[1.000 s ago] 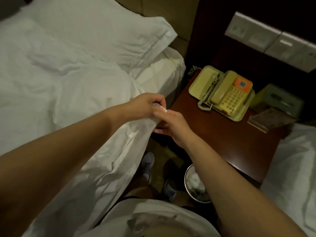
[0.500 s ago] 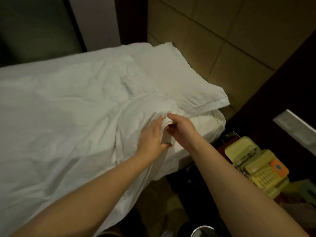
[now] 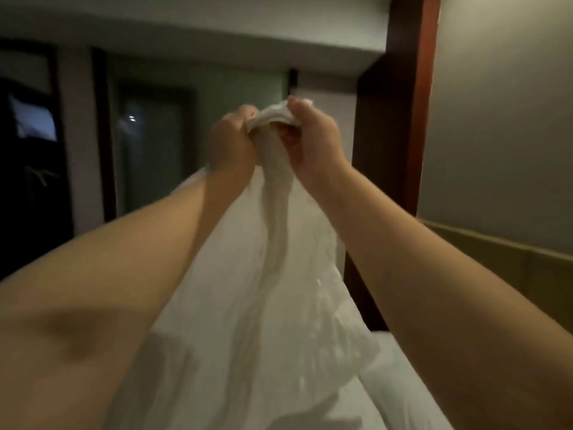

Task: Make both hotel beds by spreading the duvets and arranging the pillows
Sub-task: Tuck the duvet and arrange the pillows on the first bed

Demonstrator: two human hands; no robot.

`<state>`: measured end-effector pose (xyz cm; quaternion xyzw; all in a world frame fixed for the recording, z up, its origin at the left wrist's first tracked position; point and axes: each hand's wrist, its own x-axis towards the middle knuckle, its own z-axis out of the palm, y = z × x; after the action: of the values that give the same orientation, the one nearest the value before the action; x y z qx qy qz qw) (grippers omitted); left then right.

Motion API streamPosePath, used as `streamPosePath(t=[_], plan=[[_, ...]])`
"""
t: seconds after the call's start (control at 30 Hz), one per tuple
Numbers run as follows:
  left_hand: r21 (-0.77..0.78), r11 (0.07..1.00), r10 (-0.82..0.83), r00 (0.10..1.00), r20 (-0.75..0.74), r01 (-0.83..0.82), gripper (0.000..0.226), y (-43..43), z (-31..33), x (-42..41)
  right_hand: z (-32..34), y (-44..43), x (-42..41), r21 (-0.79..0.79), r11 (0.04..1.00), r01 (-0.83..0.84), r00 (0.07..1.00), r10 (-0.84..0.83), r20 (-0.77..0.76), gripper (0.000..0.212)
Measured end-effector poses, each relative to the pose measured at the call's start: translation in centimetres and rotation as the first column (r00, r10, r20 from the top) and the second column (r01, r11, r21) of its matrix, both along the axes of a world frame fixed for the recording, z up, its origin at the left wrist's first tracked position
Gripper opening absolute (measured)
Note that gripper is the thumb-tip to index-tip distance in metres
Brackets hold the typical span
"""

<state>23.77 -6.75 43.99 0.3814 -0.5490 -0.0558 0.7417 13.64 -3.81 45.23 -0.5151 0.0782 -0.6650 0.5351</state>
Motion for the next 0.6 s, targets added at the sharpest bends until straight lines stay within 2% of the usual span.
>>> streamPosePath(t=[0.03,0.07,0.13,0.2,0.27,0.3,0.37,0.4,0.43,0.47,0.53,0.6], plan=[[-0.034,0.999,-0.025,1.000,-0.018,0.024,0.029,0.9,2.9,-0.6,2.1,1.4,-1.2,-0.061,0.998,-0.021,0.999,0.024,0.041,0.027],[-0.054,0.998,-0.014,1.000,0.028,0.015,0.032,1.8,4.8,-1.7,3.4,2.2,-2.8,-0.117,0.993,-0.013,0.996,0.023,0.082,0.028],[-0.152,0.985,0.112,0.963,0.246,-0.076,0.031,3.1,6.1,-5.0,3.9,3.5,-6.8,-0.196,0.980,0.042,0.993,-0.019,0.116,0.029],[-0.299,0.937,0.300,0.856,0.421,-0.181,0.030,4.1,4.7,-8.8,2.4,3.9,-11.4,-0.200,0.974,0.107,0.987,-0.081,0.136,0.027],[-0.339,0.909,0.394,0.761,0.515,-0.241,0.028,4.2,1.3,-13.2,-0.8,4.2,-16.6,-0.159,0.968,0.197,0.976,-0.178,0.122,0.019],[-0.322,0.920,0.373,0.750,0.546,-0.223,0.027,4.1,-1.3,-15.7,-3.0,4.5,-19.3,-0.098,0.960,0.262,0.962,-0.251,0.108,0.017],[-0.263,0.960,0.245,0.747,0.618,-0.096,0.031,4.5,-8.1,-21.3,-9.4,5.3,-25.0,0.133,0.908,0.396,0.911,-0.407,0.067,0.018],[-0.205,0.978,0.157,0.722,0.674,-0.021,0.036,4.8,-12.2,-24.3,-13.4,6.0,-28.0,0.273,0.851,0.449,0.878,-0.477,0.041,0.018],[-0.092,0.995,0.053,0.662,0.748,0.024,0.039,5.4,-16.6,-27.5,-17.8,7.0,-31.0,0.414,0.770,0.485,0.843,-0.538,0.015,0.019],[0.084,0.996,-0.090,0.566,0.819,0.036,0.038,6.2,-21.4,-30.9,-22.6,8.4,-34.2,0.543,0.675,0.500,0.806,-0.592,-0.005,0.021],[0.406,0.914,-0.377,0.320,0.869,-0.027,0.028,9.2,-31.9,-37.4,-32.1,11.9,-39.6,0.748,0.417,0.516,0.725,-0.678,-0.122,0.021],[0.584,0.807,-0.573,0.126,0.810,-0.091,0.030,13.9,-42.7,-42.1,-42.1,15.8,-43.4,0.808,0.135,0.573,0.685,-0.620,-0.383,0.014]])
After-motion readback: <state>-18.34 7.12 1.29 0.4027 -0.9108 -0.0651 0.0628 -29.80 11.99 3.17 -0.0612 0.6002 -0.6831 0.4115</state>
